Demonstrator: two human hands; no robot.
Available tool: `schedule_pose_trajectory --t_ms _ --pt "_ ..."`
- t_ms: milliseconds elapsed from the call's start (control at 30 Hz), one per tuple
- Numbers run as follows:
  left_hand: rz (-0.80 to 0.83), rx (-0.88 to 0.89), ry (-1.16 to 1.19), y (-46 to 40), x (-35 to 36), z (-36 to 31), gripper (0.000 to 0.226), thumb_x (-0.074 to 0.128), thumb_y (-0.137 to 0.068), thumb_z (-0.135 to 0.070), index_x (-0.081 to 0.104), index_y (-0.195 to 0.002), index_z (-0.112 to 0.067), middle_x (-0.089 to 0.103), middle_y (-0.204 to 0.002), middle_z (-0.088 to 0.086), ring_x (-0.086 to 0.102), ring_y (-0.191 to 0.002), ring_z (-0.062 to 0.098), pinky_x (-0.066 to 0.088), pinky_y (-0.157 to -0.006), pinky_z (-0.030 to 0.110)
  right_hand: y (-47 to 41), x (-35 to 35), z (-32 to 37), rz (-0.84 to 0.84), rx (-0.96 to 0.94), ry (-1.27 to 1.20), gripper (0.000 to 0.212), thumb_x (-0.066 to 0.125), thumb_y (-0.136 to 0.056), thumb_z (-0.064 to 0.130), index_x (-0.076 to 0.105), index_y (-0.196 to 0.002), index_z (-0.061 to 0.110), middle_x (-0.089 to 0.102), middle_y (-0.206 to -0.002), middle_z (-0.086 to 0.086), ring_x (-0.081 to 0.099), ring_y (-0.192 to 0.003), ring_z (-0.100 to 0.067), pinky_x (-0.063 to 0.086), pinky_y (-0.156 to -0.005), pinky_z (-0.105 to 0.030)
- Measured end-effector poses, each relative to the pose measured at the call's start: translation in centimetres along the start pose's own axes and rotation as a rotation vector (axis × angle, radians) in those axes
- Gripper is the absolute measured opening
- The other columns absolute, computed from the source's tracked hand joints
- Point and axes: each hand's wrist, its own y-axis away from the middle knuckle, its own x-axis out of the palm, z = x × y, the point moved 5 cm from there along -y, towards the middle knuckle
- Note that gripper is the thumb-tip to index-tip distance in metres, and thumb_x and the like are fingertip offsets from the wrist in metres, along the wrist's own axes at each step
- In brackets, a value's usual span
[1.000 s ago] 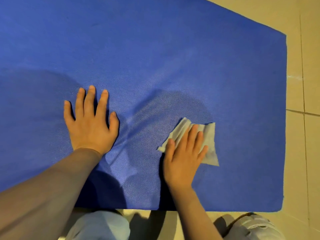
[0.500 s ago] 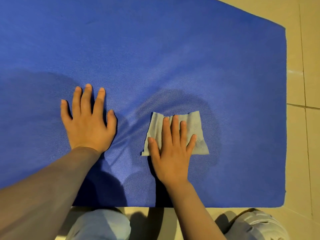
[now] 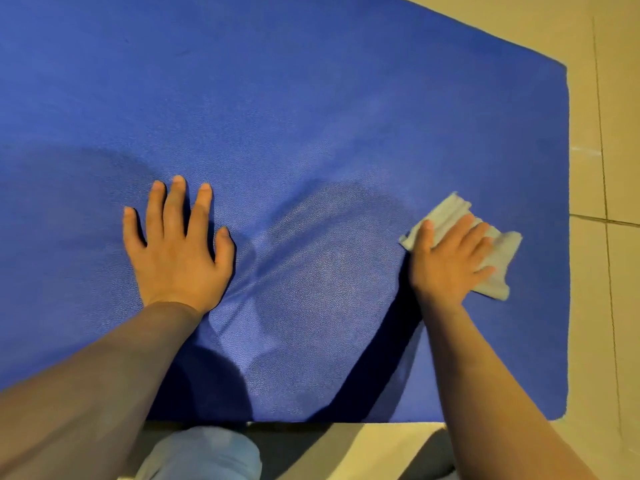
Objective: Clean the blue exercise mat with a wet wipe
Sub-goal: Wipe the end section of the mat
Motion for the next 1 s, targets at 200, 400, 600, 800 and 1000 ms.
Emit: schedule_pose_trajectory --t_ms 200,400,600,800,1000 --pt "0.0 0.009 0.008 0.0 0.2 0.0 0.061 0.034 -0.095 -0.041 0.041 -0.148 -0.013 0.034 -0.156 0.018 0.021 -0.148 0.036 0.008 -0.116 0.06 13.2 4.3 10.2 0.088 -0.593 0.022 0.078 0.019 -0.093 0.057 0.028 -0.153 0.009 0.022 -0.16 -0.016 0.012 -0.149 -0.038 0.001 -0.114 -0.062" --pt "-0.037 0.018 0.014 0.0 0.3 0.2 0.059 0.035 -0.096 -0.04 0.043 -0.148 -0.013 0.036 -0.155 0.018 0.025 -0.147 0.037 0.011 -0.115 0.062 20.5 5.1 8.7 0.095 -0.919 0.058 0.06 0.036 -0.099 0.047 0.039 -0.149 0.015 0.034 -0.157 -0.009 0.025 -0.147 -0.028 0.017 -0.116 -0.055" --pt "-0.018 0.011 0.023 0.0 0.3 0.1 0.06 0.034 -0.096 -0.041 0.043 -0.148 -0.013 0.035 -0.155 0.018 0.023 -0.147 0.036 0.01 -0.116 0.061 18.3 3.6 2.2 0.042 -0.864 0.057 0.058 0.036 -0.099 0.049 0.04 -0.148 0.018 0.034 -0.157 -0.003 0.026 -0.148 -0.022 0.022 -0.116 -0.052" --pt "0.008 0.006 0.021 -0.1 0.2 0.0 0.062 0.032 -0.095 -0.043 0.042 -0.149 -0.013 0.034 -0.156 0.017 0.021 -0.148 0.035 0.007 -0.116 0.06 17.3 2.8 -1.5 0.003 -0.471 -0.002 0.06 0.025 -0.101 0.052 0.028 -0.15 0.018 0.029 -0.159 -0.005 0.019 -0.148 -0.023 0.009 -0.119 -0.045" --pt "0.023 0.001 0.013 0.0 0.3 0.1 0.063 0.03 -0.095 -0.043 0.041 -0.149 -0.013 0.033 -0.157 0.017 0.019 -0.149 0.035 0.008 -0.117 0.06 21.5 4.1 -1.9 0.03 -0.426 -0.019 0.06 0.018 -0.104 0.049 0.026 -0.152 0.014 0.032 -0.157 -0.009 0.023 -0.146 -0.028 0.01 -0.119 -0.046"
